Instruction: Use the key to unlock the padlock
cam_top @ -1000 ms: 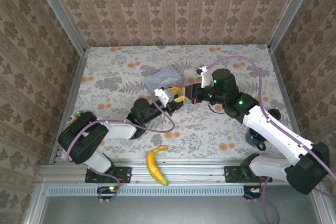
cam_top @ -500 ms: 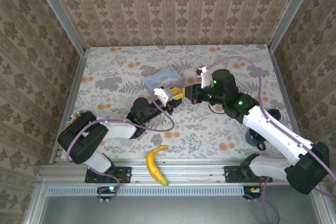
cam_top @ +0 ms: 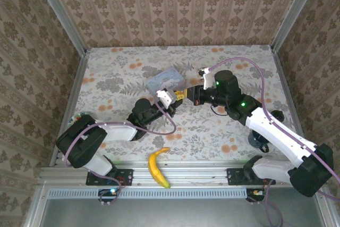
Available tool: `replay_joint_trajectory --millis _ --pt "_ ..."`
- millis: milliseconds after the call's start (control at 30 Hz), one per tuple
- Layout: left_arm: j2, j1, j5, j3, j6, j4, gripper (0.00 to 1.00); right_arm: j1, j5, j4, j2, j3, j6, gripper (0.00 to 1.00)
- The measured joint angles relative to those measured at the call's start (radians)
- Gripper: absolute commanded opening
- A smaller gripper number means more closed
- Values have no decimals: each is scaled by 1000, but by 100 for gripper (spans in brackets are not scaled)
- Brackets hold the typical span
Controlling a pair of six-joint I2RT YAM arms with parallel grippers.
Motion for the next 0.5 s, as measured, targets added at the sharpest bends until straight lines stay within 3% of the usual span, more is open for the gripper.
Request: replay_joint_trajectory --millis 167,200,233,300,500 --pt "-34 -1 -16 0 52 -54 0 0 0 0 0 0 0 0" --pt "-37 -1 -19 0 60 -60 2 0 1 0 0 0 0 0" --pt "-38 -1 -22 0 64 -65 15 0 1 0 0 0 0 0" --pt "-40 -1 -27 0 73 -69 25 0 2 -2 0 0 0 0" --pt "-40 -1 -36 0 80 -68 27 0 3 -4 0 0 0 0"
